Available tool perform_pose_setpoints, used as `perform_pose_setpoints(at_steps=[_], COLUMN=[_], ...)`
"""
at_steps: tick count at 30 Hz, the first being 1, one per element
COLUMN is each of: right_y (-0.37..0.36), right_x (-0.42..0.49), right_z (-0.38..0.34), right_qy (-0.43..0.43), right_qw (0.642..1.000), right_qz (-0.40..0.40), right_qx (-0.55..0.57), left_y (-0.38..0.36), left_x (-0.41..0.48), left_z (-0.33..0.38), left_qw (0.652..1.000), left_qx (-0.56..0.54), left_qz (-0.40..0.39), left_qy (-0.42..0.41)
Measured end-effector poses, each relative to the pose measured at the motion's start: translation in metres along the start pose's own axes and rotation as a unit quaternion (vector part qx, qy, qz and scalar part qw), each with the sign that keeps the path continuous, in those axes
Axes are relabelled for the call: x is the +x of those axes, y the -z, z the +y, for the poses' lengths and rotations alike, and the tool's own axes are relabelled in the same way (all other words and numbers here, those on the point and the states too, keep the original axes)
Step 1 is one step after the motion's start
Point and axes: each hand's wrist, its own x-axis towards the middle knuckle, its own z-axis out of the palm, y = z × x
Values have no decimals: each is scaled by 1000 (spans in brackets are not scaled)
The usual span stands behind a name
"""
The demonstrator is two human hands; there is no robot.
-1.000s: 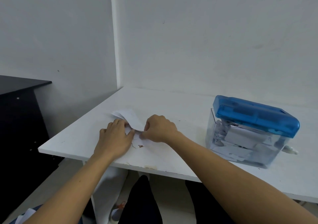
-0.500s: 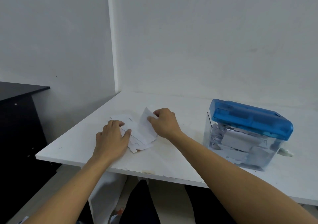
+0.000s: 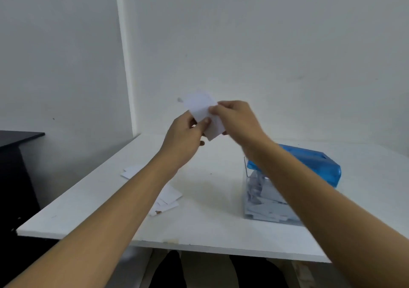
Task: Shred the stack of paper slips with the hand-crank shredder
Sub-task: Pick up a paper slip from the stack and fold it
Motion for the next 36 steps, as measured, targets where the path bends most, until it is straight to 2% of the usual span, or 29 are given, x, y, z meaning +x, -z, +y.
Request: perform_pose_setpoints(at_steps=[3,7,11,15,20,25,29,33,34,36], right_y=[51,110,135,135,131,128,130,126,126,127], right_x=[3,5,5,7,6,1,-3,-7,-7,-8], right_z=[1,16,43,63,72,81,85,85,85,85], right_qy=[14,-9,-63,-99,-117,-137,-139,-121,-118,-112], right_qw=[998,996,994,992,991,989,988,991,990,988], right_qz=[7,52,89,82,60,34,40,52,62,82], right_qx=[-66,-77,-28,2,32,43,60,35,39,61], left_y=[-26,-71,-105,-116,-108,-104,-106,-121,-128,-139], left_x=[15,34,35,33,28,22,19,16,15,12], left_z=[23,39,34,20,6,-4,7,18,19,16], left_qw=[997,989,944,897,897,909,893,862,864,894], left_qx=[55,98,247,308,327,286,321,398,400,360], left_qz=[-37,-104,-218,-316,-297,-301,-314,-313,-305,-266], left_qy=[-43,-29,-17,17,19,31,25,7,2,-5])
